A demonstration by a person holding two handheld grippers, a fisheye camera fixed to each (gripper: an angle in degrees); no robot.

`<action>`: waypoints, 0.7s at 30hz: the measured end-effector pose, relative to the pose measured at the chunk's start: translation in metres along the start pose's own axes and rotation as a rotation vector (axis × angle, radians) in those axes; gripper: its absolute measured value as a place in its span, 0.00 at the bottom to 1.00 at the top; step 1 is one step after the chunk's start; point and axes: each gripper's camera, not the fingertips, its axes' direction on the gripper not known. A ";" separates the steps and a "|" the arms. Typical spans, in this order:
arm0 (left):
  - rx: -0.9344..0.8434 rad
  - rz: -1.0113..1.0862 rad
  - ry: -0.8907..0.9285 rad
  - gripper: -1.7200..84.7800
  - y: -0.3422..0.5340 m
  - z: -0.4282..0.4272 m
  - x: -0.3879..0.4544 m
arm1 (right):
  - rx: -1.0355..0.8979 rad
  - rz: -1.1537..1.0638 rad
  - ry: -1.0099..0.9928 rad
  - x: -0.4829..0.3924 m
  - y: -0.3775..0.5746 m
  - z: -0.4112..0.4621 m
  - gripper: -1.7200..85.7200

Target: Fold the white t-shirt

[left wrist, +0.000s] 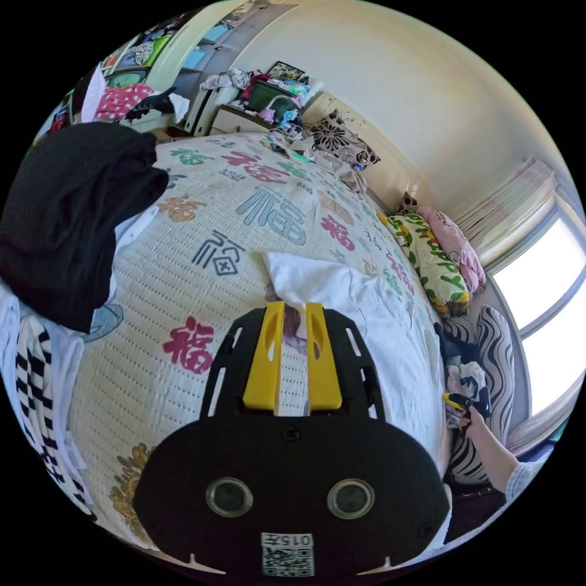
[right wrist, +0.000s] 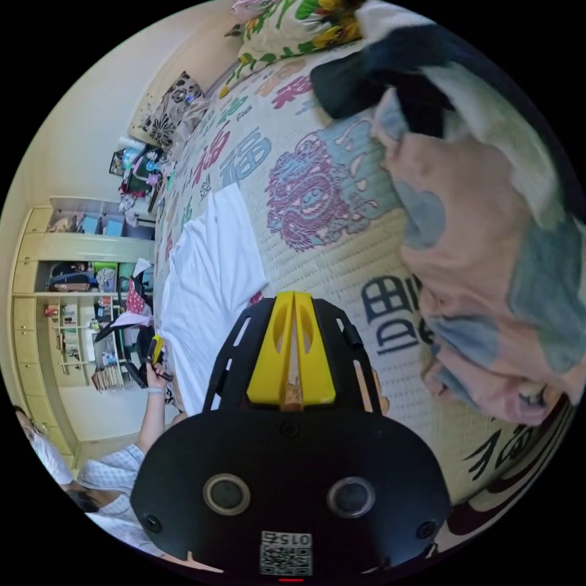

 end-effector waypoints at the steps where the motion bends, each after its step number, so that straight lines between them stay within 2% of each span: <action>1: -0.014 -0.013 0.004 0.10 0.001 0.000 -0.005 | 0.028 0.029 -0.009 0.009 0.007 -0.008 0.02; 3: 0.004 -0.032 0.012 0.11 0.002 -0.007 -0.019 | 0.049 0.048 -0.021 0.021 0.014 -0.019 0.03; 5: 0.038 -0.033 0.007 0.12 -0.003 -0.013 -0.024 | 0.052 -0.027 -0.046 0.022 0.013 -0.027 0.06; 7: -0.005 -0.033 0.046 0.13 -0.012 -0.004 -0.028 | 0.008 -0.076 -0.100 0.017 0.003 -0.022 0.10; 8: -0.087 -0.026 0.083 0.14 -0.017 0.009 -0.028 | -0.035 -0.079 -0.121 0.014 -0.007 -0.014 0.11; 10: -0.214 -0.007 0.107 0.12 -0.019 0.034 -0.025 | -0.065 -0.068 -0.054 0.009 -0.018 -0.004 0.07; 11: -0.241 0.007 0.066 0.09 -0.018 0.043 -0.022 | -0.064 -0.057 0.049 0.006 -0.021 -0.004 0.06; 13: -0.242 0.047 -0.011 0.08 -0.019 0.046 -0.018 | -0.069 -0.081 0.095 0.004 -0.023 -0.006 0.05; 15: -0.249 0.055 -0.012 0.08 -0.018 0.047 -0.017 | -0.062 -0.109 0.014 0.006 -0.025 -0.013 0.05; 17: -0.230 0.091 -0.043 0.09 -0.015 0.044 -0.013 | 0.012 -0.072 -0.202 0.019 -0.027 -0.023 0.07; 19: -0.212 0.131 -0.097 0.10 -0.009 0.040 -0.007 | 0.020 -0.048 -0.240 0.025 -0.032 -0.022 0.08; 21: -0.172 0.170 -0.172 0.10 -0.003 0.033 -0.003 | -0.054 -0.040 -0.203 0.028 -0.037 -0.009 0.07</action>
